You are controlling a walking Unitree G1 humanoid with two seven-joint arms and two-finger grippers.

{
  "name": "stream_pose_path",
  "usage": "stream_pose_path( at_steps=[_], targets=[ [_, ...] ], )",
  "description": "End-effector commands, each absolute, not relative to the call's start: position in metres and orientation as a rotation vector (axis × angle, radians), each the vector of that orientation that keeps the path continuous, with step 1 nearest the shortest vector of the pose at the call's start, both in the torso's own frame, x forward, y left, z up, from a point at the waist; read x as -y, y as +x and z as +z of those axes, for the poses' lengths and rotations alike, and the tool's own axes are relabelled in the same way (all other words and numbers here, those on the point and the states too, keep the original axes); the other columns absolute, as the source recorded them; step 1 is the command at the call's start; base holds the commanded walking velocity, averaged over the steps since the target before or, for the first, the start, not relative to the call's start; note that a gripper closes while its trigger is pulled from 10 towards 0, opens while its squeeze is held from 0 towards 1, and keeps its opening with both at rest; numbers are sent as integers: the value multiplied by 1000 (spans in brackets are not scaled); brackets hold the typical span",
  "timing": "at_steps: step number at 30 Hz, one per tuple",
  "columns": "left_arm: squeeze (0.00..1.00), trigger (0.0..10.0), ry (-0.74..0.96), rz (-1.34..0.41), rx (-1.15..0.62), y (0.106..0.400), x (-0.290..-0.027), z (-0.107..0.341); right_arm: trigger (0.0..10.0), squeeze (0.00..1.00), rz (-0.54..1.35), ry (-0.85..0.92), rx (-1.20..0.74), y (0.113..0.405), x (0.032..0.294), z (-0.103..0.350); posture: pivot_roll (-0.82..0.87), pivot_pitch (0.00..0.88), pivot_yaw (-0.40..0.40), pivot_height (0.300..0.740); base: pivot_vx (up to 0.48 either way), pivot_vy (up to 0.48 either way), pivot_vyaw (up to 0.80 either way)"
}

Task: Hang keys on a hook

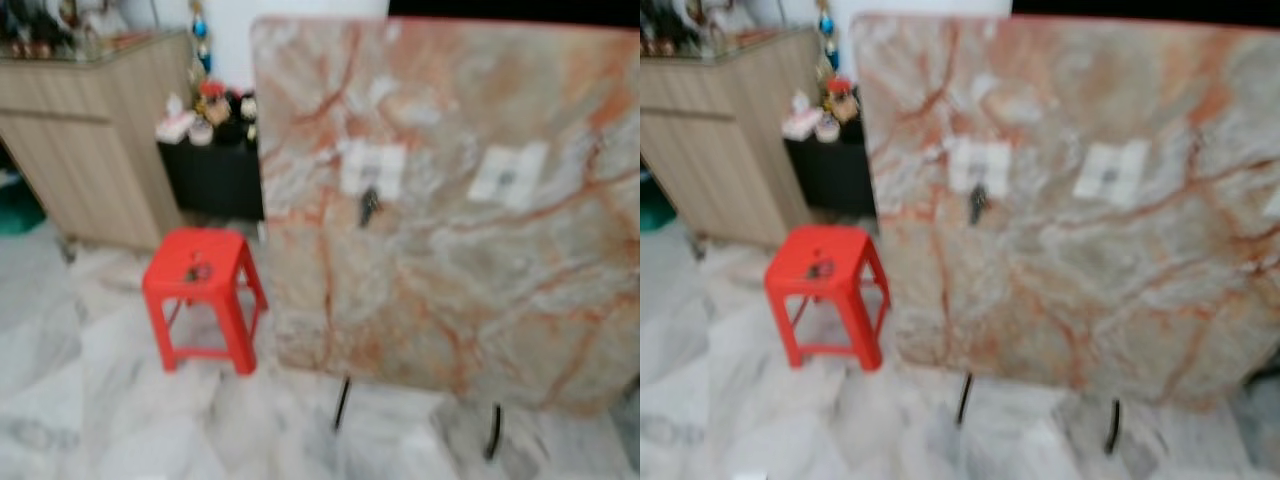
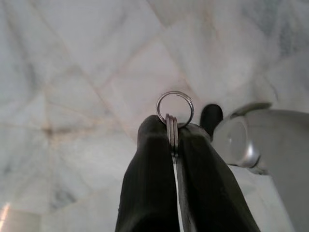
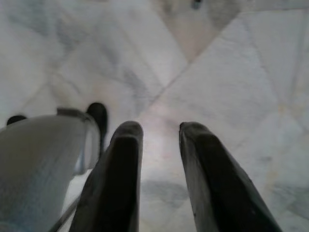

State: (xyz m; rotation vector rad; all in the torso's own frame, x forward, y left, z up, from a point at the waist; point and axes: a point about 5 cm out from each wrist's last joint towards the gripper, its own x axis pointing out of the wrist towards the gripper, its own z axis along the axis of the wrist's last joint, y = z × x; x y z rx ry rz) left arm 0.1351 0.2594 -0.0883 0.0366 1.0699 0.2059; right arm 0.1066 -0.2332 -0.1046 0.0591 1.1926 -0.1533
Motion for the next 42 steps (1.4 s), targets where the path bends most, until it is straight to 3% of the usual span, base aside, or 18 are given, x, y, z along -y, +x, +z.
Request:
stream_pose_path(
  at_steps=[1, 24, 35, 42],
  targets=[
    [0, 10000, 46, 206, -1088, 130, -263, -89, 10000, 0, -139, 63, -1176, 112, 229, -104, 91, 0, -58, 740, 0, -409, 0],
    [0, 10000, 32, 182, -1099, 128, -245, -95, 10000, 0, -158, 50, -1175, 114, 234, -103, 73, 0, -75, 740, 0, -420, 0],
    [0, 10000, 60, 193, -1099, 124, -249, -95, 10000, 0, -139, 36, -1184, 112, 234, -103, 85, 0, -78, 740, 0, -418, 0],
    [0, 10000, 34, 300, -999, 140, -260, -86, 10000, 0, -129, 24, -1190, 111, 234, -103, 92, 0, -80, 740, 0, 0, 0]
  ],
)
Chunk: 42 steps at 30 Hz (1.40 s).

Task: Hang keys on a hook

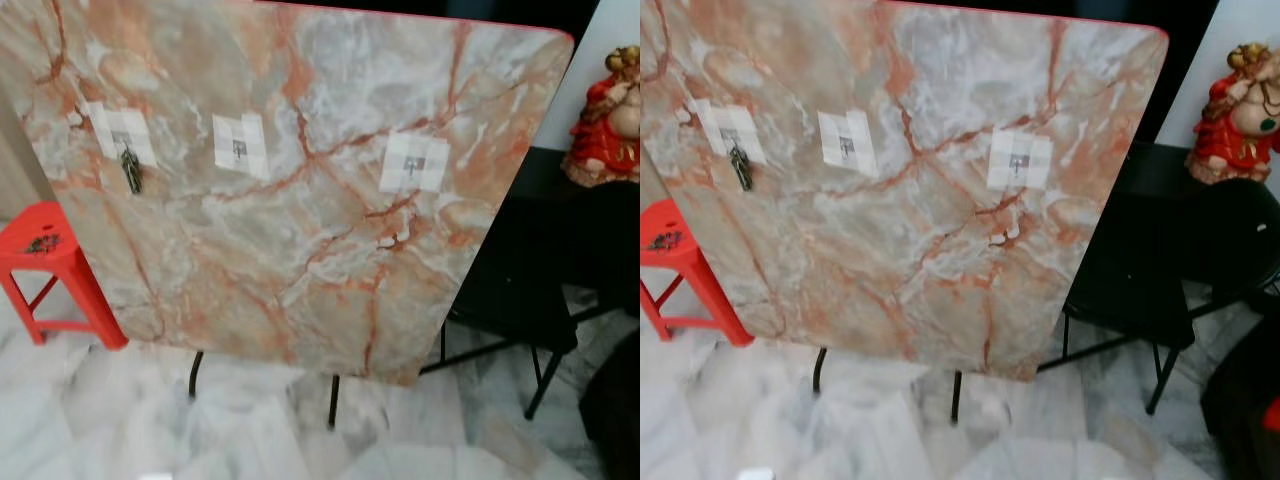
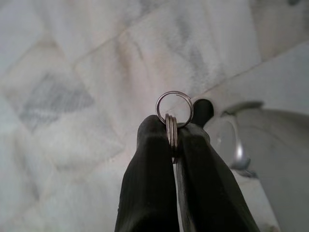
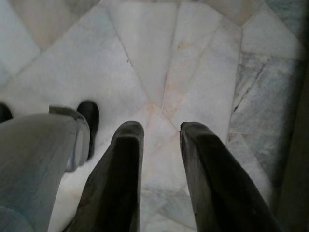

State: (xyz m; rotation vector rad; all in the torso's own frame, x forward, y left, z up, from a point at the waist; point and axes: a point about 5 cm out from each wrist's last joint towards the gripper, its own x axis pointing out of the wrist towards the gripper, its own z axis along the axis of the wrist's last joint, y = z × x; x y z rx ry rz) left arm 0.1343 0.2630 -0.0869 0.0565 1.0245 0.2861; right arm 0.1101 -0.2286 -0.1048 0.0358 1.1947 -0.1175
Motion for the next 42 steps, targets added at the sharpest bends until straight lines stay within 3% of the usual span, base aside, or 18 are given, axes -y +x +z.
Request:
stream_pose_path(
  at_steps=[1, 3, 8, 9, 10, 14, 18, 29, 42],
  targets=[
    [0, 10000, 44, 323, -948, 150, -263, -80, 10000, 0, -126, 21, -1191, 111, 235, -103, 90, 0, -79, 740, 0, 0, 0],
    [0, 10000, 46, 342, -892, 161, -267, -74, 10000, 0, -125, 18, -1191, 111, 235, -103, 93, 0, -82, 740, 0, 0, 0],
    [0, 10000, 200, 313, -451, 232, -280, -14, 10000, 0, -121, 5, -1190, 112, 238, -102, 109, 0, -98, 740, 0, 0, 0],
    [0, 10000, 200, 313, -451, 232, -280, -14, 10000, 0, -121, 5, -1190, 112, 238, -102, 109, 0, -98, 740, 0, 0, 0],
    [0, 10000, 247, 256, -290, 251, -269, 10, 10000, 0, -122, 3, -1190, 112, 239, -102, 118, 0, -105, 740, 0, 0, 0],
    [0, 10000, 269, 116, 20, 276, -222, 73, 10000, 0, -120, -3, -1189, 113, 241, -101, 133, 0, -119, 740, 0, 0, 0],
    [0, 10000, 219, 1, 181, 281, -174, 111, 10000, 0, -119, -7, -1189, 113, 242, -101, 130, 0, -124, 740, 0, 0, 0],
    [0, 10000, 175, 89, 135, 277, -169, 113, 10000, 0, -101, -28, -1185, 115, 243, -100, 129, 0, -134, 740, 0, 0, 41],
    [0, 10000, 176, -4, 41, 273, -182, 98, 10000, 0, -126, 9, -1176, 114, 243, -100, 134, 0, -136, 740, 0, 0, 35]
  ],
)
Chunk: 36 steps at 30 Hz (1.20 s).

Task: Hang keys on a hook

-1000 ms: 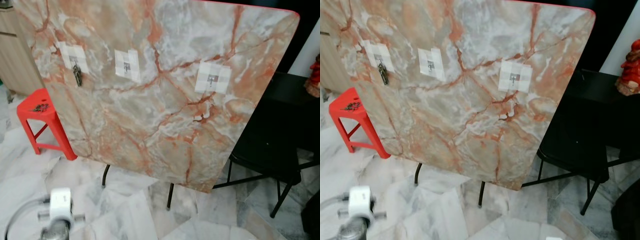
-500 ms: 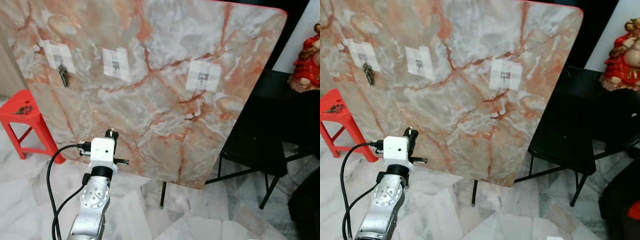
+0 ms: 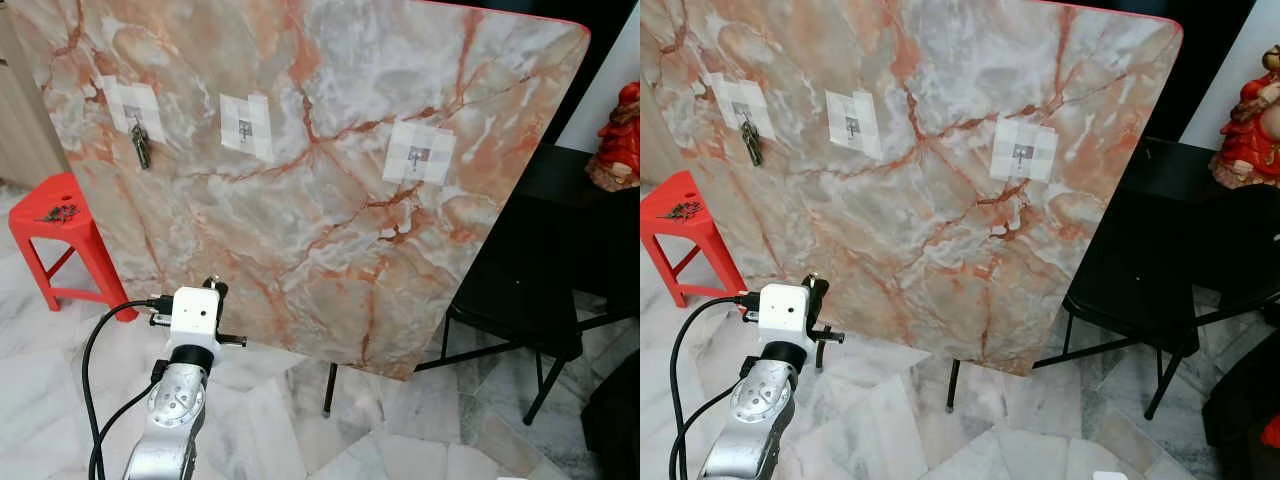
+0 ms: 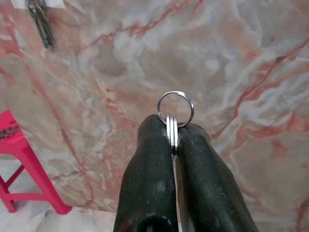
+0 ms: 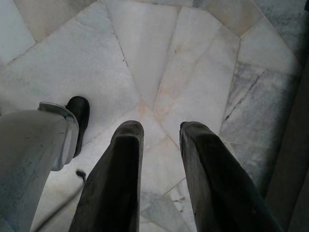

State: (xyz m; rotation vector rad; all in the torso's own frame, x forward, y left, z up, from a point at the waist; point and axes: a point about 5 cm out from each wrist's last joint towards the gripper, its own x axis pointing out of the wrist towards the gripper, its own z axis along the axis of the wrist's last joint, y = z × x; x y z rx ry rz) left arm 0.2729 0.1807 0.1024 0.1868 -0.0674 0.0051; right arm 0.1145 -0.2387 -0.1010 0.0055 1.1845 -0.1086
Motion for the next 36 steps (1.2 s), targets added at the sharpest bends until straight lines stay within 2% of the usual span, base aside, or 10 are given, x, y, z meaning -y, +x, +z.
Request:
stream_pose_path(
  at_steps=[1, 6, 14, 29, 32, 36],
  targets=[
    [0, 10000, 170, -7, 36, 273, -183, 98, 10000, 0, -128, 9, -1178, 114, 243, -100, 134, 0, -136, 740, 0, 0, 0],
    [0, 10000, 157, -19, 24, 273, -182, 94, 10000, 0, -139, 19, -1187, 113, 243, -101, 133, 0, -131, 740, 0, 346, -96],
    [0, 10000, 135, -57, 19, 276, -171, 89, 10000, 0, -147, 36, -1197, 111, 241, -102, 129, 0, -118, 740, 0, 480, -798],
    [0, 10000, 145, -92, 41, 280, -170, 90, 10000, 0, -140, 48, -1195, 112, 237, -102, 131, 0, -98, 740, 0, 480, -785],
    [0, 10000, 144, -101, 53, 279, -169, 91, 10000, 0, -135, 45, -1192, 112, 236, -102, 137, 0, -99, 740, 0, 406, -160],
    [0, 10000, 148, -113, 63, 277, -168, 91, 10000, 0, -133, 43, -1188, 113, 236, -102, 139, 0, -99, 740, 0, 0, 0]
  ],
)
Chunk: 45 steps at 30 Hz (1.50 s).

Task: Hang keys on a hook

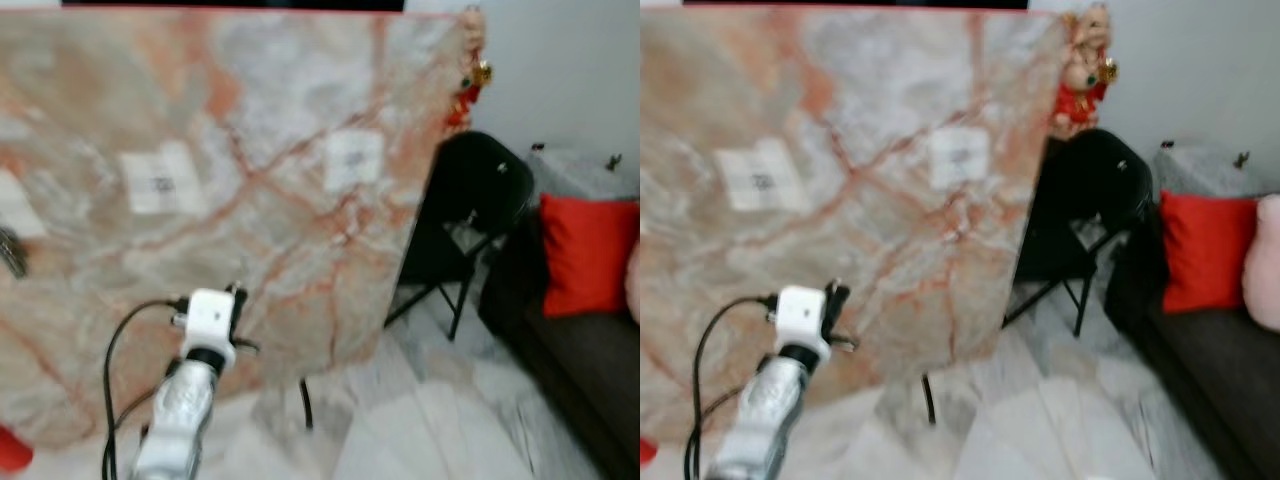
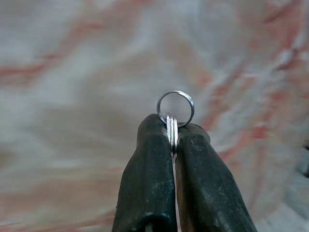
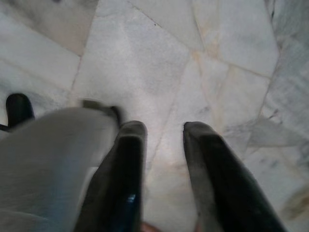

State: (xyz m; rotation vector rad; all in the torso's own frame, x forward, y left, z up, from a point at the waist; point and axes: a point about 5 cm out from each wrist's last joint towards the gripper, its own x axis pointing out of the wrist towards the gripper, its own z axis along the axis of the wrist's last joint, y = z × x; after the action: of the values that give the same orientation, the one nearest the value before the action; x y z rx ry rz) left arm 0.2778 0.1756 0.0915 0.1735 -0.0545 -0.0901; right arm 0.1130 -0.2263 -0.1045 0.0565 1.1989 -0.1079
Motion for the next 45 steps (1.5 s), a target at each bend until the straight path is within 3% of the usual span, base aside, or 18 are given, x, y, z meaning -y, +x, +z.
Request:
stream_pose_path(
  at_steps=[1, 17, 26, 45],
  targets=[
    [0, 10000, 142, -116, 61, 277, -167, 91, 10000, 0, -132, 43, -1187, 113, 236, -102, 139, 0, -97, 740, 0, 0, 0],
    [0, 10000, 120, -177, 76, 274, -157, 94, 10000, 0, -149, 57, -1180, 112, 235, -103, 140, 0, -86, 740, 0, 66, 0],
    [0, 10000, 121, -189, 79, 274, -156, 96, 10000, 0, -145, 52, -1188, 111, 234, -103, 141, 0, -85, 740, 0, 277, -735],
    [0, 10000, 142, -146, 114, 275, -158, 108, 10000, 0, -137, 51, -1185, 113, 233, -103, 145, 0, -79, 740, 0, 13, 0]
  ],
)
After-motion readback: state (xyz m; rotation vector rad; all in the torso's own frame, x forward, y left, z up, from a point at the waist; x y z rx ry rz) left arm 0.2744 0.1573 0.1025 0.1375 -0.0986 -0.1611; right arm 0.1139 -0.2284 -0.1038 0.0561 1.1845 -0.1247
